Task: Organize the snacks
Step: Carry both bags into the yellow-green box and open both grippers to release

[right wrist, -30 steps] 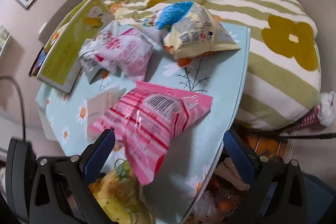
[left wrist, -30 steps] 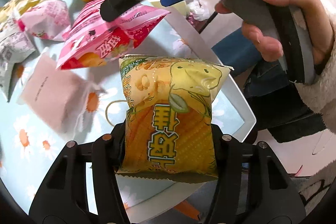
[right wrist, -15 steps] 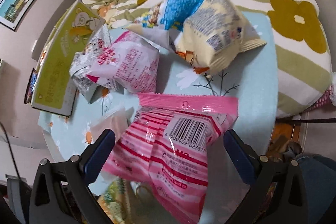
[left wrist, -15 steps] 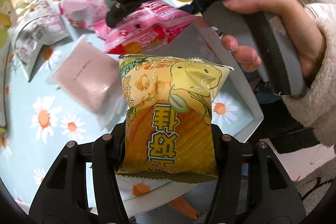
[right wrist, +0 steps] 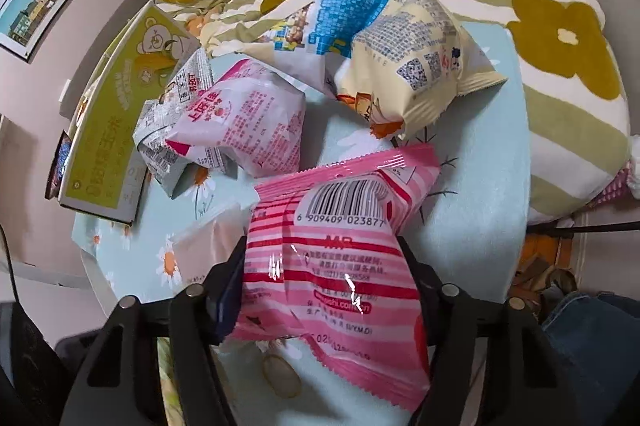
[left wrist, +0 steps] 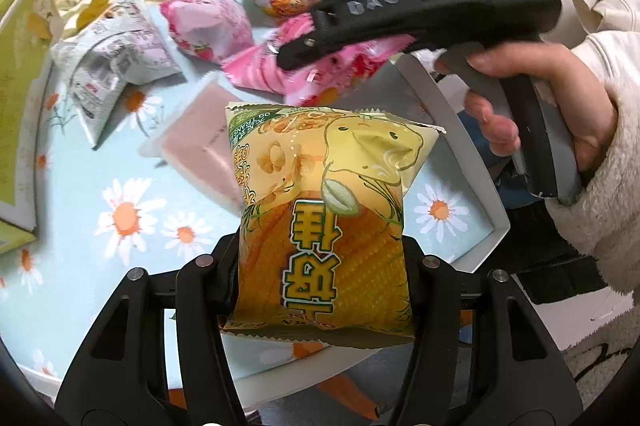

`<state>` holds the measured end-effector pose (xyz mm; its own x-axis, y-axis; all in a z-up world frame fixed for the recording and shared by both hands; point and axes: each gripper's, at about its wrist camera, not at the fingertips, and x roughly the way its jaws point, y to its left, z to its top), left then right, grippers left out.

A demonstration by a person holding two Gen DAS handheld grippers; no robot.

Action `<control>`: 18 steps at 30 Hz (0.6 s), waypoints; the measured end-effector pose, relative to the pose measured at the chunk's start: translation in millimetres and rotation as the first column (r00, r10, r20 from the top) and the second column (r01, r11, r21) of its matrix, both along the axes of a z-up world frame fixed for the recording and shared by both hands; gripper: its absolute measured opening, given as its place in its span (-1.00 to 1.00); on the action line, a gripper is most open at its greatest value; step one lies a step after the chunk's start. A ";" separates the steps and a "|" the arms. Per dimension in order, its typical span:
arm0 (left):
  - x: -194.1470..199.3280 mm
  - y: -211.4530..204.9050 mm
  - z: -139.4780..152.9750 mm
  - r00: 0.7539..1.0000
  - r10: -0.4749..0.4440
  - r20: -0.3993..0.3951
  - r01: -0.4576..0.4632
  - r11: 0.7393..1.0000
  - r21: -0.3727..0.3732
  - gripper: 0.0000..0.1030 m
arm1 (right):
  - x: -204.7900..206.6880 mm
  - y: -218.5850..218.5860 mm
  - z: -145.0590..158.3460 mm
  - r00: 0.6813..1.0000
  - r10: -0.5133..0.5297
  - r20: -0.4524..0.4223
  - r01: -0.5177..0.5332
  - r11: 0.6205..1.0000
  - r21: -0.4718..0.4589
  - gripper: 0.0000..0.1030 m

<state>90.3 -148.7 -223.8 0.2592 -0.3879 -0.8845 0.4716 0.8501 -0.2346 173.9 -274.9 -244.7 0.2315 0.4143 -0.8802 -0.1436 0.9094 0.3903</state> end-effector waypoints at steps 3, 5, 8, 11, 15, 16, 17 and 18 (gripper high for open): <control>-3.3 1.6 8.6 1.000 0.018 0.010 -0.018 1.000 0.005 0.06 | -4.9 -1.4 5.2 1.000 -0.015 0.003 0.015 1.000 0.019 0.20; -10.7 3.3 12.8 0.999 0.030 0.018 -0.031 1.000 0.006 0.06 | -8.4 -2.2 12.2 1.000 -0.021 0.015 0.021 0.999 0.026 0.20; -14.1 14.8 24.3 0.998 0.060 0.036 -0.060 0.998 0.003 0.06 | -12.0 -2.3 26.7 0.999 -0.018 0.036 0.017 0.999 0.033 0.20; -18.0 25.7 41.5 0.993 0.098 0.065 -0.097 0.995 -0.008 0.06 | -15.1 -0.9 47.6 0.998 -0.013 0.065 0.011 0.999 0.038 0.20; -13.7 44.4 66.3 0.982 0.159 0.103 -0.158 0.987 -0.020 0.06 | -16.1 8.0 82.7 0.992 0.009 0.123 -0.014 0.999 0.044 0.20; -12.1 48.1 69.7 0.980 0.167 0.109 -0.165 0.986 -0.025 0.06 | -15.3 12.1 92.6 0.990 0.017 0.141 -0.023 0.999 0.041 0.20; -9.6 55.4 76.5 0.977 0.180 0.117 -0.178 0.984 -0.031 0.06 | -14.3 16.5 100.1 0.987 0.022 0.156 -0.028 0.999 0.039 0.20; -6.4 62.9 83.3 0.974 0.188 0.126 -0.186 0.982 -0.034 0.06 | -12.5 22.9 111.1 0.984 0.029 0.176 -0.036 0.999 0.034 0.20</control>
<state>83.9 -85.8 -140.6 0.4398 -0.3404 -0.8311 0.3320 0.9214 -0.2017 161.5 -252.0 -133.6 0.3665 0.4556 -0.8113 -0.2419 0.8886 0.3897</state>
